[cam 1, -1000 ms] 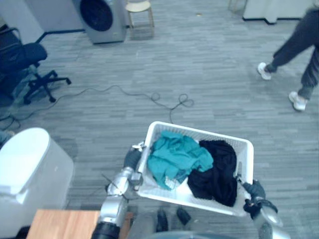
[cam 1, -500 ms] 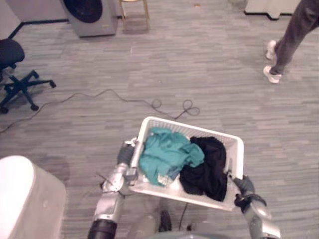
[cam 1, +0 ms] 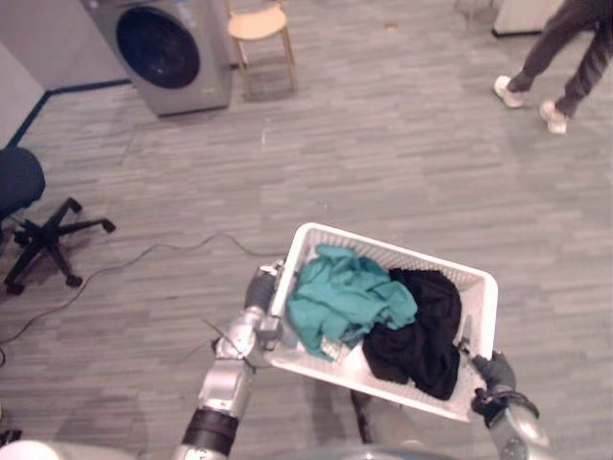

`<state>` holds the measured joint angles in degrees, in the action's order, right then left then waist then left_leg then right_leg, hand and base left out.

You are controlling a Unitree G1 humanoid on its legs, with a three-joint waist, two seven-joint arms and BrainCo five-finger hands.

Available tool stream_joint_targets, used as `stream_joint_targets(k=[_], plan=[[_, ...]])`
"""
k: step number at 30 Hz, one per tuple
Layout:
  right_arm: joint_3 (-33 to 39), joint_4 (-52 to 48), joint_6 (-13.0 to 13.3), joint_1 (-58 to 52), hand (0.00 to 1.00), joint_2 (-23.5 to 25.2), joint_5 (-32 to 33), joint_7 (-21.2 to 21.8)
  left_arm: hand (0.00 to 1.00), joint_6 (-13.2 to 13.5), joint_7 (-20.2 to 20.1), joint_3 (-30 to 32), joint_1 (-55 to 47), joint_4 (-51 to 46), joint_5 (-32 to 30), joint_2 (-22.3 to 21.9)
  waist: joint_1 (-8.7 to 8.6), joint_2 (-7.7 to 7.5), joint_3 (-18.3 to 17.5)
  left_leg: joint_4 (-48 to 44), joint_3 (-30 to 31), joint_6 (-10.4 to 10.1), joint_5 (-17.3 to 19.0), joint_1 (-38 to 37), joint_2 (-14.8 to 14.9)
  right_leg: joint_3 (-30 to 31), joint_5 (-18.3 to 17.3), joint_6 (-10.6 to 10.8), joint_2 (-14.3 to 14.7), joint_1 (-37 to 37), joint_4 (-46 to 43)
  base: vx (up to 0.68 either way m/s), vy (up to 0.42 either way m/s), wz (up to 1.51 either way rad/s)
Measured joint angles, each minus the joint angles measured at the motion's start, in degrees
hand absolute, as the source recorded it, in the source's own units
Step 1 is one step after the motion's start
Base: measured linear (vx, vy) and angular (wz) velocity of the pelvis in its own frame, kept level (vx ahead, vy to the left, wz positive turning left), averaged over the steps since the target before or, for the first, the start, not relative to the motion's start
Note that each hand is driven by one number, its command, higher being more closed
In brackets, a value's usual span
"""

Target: Pick up the laundry basket with both hands and put the clothes into the washing machine.

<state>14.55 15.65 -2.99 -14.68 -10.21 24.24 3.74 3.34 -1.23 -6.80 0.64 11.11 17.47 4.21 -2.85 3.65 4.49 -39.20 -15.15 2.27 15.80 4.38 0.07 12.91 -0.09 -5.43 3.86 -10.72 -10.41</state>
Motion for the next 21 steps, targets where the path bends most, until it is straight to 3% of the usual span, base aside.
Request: stream_joint_targets(k=[1, 3, 4, 5, 6, 7, 8, 9, 10, 11, 13, 14, 15, 16, 18, 19, 20, 21], plan=[[0.00, -0.12, 0.05, 1.01, 1.00, -0.41, -0.03, 0.00, 1.00, 0.32, 0.00, 0.22, 0.00, -0.33, 0.13, 0.05, 0.77, -1.30, 0.28, 4.08, 0.70, 0.47, 0.56, 5.42, 0.08, 0.67, -0.16, -0.18, -1.99, 3.11, 3.51, 0.51, 0.196, 0.04], [-0.04, -0.08, 0.16, 2.62, 1.00, -1.17, -0.12, 0.00, 1.00, 0.67, 0.00, 0.36, -0.74, -1.00, 0.44, 0.39, 1.61, -1.79, 0.60, 9.70, 3.75, -1.18, -0.44, 13.67, 0.39, 1.25, -1.81, -0.27, -3.70, 5.62, 6.32, 0.45, 0.226, -0.02], [-0.22, 0.14, 0.30, 3.54, 1.00, -1.75, -0.29, -0.01, 1.00, 0.78, 0.09, 0.40, -1.04, -1.54, 0.43, 0.50, 2.06, -0.98, 0.56, 12.15, 7.13, -3.86, -2.08, 18.98, 1.77, 1.33, -3.31, -0.13, -3.51, 6.61, 6.97, 0.44, 0.287, -0.31], [-1.72, 1.80, 0.44, 4.65, 1.00, -3.21, -0.33, -0.02, 1.00, 0.67, 0.24, 0.96, -2.43, -2.12, 0.43, 0.32, 3.21, 0.77, 1.04, 17.96, 11.28, -9.61, -5.74, 22.99, 4.85, 2.63, -6.23, 1.01, -2.45, 10.10, 7.95, 0.59, 0.392, -0.54], [-3.09, 3.71, 0.42, 4.87, 1.00, -4.38, -0.39, -0.02, 1.00, -0.04, 0.51, 1.09, -3.57, -2.06, 0.37, 0.29, 4.01, 1.58, 1.27, 21.21, 11.27, -11.66, -9.28, 22.55, 6.81, 3.79, -7.85, 2.39, -2.27, 13.33, 8.45, 0.42, 0.280, -0.64], [-4.16, 5.14, 0.31, 5.15, 1.00, -4.53, -0.42, -0.02, 1.00, -0.33, 0.70, 1.17, -4.74, -2.11, 0.36, 0.44, 4.41, 1.42, 1.21, 19.84, 9.75, -11.03, -12.66, 20.96, 7.27, 4.74, -9.16, 2.89, -3.05, 15.57, 8.17, 0.58, 0.385, -0.79], [-5.58, 6.45, 0.21, 5.11, 1.00, -3.90, -1.47, -0.04, 1.00, -0.69, 1.34, 2.04, -6.59, -2.15, 0.39, 0.98, 5.15, -0.40, -0.21, 17.96, 7.04, -5.44, -11.98, 18.42, 5.15, 6.29, -10.69, 5.94, -5.80, 16.35, 4.33, 0.60, 0.388, -0.63], [-6.02, 6.45, 0.26, 5.06, 1.00, -3.53, -1.59, -0.03, 1.00, -0.68, 1.34, 2.65, -6.53, -2.36, 0.41, 1.02, 4.82, -0.46, -1.19, 18.24, 6.13, -3.19, -10.65, 18.10, 4.04, 5.93, -10.59, 9.79, -6.40, 14.10, -0.59, 0.72, 0.468, -0.47], [-6.00, 6.46, 0.25, 5.16, 1.00, -3.23, -1.59, -0.03, 1.00, -0.65, 1.35, 2.66, -6.15, -2.84, 0.41, 1.24, 4.70, -0.46, -1.20, 18.83, 5.70, -2.27, -10.14, 17.44, 3.25, 5.76, -10.39, 13.48, -6.59, 12.06, -4.79, 0.69, 0.436, -0.11], [-5.85, 6.47, 0.15, 5.22, 1.00, -2.34, -1.66, -0.01, 1.00, -0.60, 1.37, 2.66, -5.49, -4.20, 0.36, 1.90, 4.22, -0.82, -0.95, 19.98, 4.94, 1.01, -9.46, 15.03, 1.48, 6.30, -9.26, 21.46, -6.20, 6.02, -19.44, 0.45, 0.281, 0.01], [-5.99, 6.56, -0.03, 4.96, 1.00, -1.07, -1.75, -0.01, 1.00, -0.81, 1.80, 2.70, -5.05, -4.29, 0.37, 2.68, 3.04, -2.12, 0.01, 23.23, 3.99, 2.15, -8.97, 8.99, -0.90, 4.20, -9.25, 21.11, -7.09, 1.02, -34.89, 0.46, 0.256, 0.00], [-6.07, 6.59, -0.02, 4.96, 1.00, -0.98, -1.76, -0.01, 1.00, -0.87, 2.10, 2.71, -4.98, -4.28, 0.36, 2.90, 2.54, -1.70, 0.61, 25.53, 3.80, 2.84, -8.45, 4.17, -1.61, -0.44, -10.09, 19.58, -8.15, -2.02, -40.50, 0.56, 0.301, -0.25], [-6.10, 6.58, 0.00, 5.15, 1.00, -0.95, -1.79, 0.00, 1.00, -0.73, 2.37, 2.70, -4.58, -4.29, 0.36, 2.89, 2.32, -0.92, 0.62, 28.22, 3.53, 2.95, -8.37, 0.39, -1.49, -4.13, -12.70, 15.35, -8.17, -4.97, -39.95, 0.45, 0.237, -0.36], [-6.10, 6.58, 0.05, 5.34, 1.00, -0.89, -1.79, 0.00, 1.00, -0.58, 2.40, 2.70, -4.13, -4.29, 0.35, 2.94, 2.18, -0.71, 0.67, 29.47, 3.16, 2.94, -8.36, -1.16, -1.41, -5.19, -13.60, 14.74, -7.71, -6.26, -37.77, 0.42, 0.192, -0.37], [-5.97, 6.36, 0.39, 5.59, 1.00, -0.78, -1.74, 0.01, 1.00, -0.54, 2.41, 2.51, -2.25, -4.27, 0.35, 3.31, 1.68, -0.61, 0.68, 31.77, 2.52, 1.44, -7.45, -4.36, -1.25, -6.66, -13.70, 14.03, -5.48, -9.81, -26.30, 0.36, 0.116, -0.23], [-5.83, 6.03, 0.40, 5.87, 1.00, -0.83, -1.73, 0.01, 1.00, -0.58, 2.39, 2.43, -1.39, -4.19, 0.36, 3.43, 1.00, -0.60, 0.69, 32.65, 2.44, 0.43, -6.83, -5.66, -1.24, -6.60, -11.40, 12.57, -3.76, -11.35, -14.65, 0.47, 0.106, -0.07], [-5.33, 5.72, 0.40, 5.82, 1.00, -0.79, -1.74, 0.00, 1.00, -0.57, 2.40, 2.38, -0.73, -3.31, 0.37, 3.38, -0.06, -0.71, 0.78, 34.08, 2.81, 0.39, -6.80, -7.68, -1.96, -6.29, -5.69, 12.01, -3.06, -11.94, -2.73, 0.48, 0.105, 0.03], [-4.81, 5.71, 0.40, 5.61, 1.00, -0.77, -1.69, 0.00, 1.00, -0.57, 2.39, 2.06, -0.38, -2.41, 0.37, 3.41, -0.77, -1.08, 0.81, 35.34, 3.68, 0.36, -6.77, -9.80, -3.01, -5.45, -1.97, 12.63, -2.99, -12.73, 2.70, 0.53, 0.093, 0.30]])
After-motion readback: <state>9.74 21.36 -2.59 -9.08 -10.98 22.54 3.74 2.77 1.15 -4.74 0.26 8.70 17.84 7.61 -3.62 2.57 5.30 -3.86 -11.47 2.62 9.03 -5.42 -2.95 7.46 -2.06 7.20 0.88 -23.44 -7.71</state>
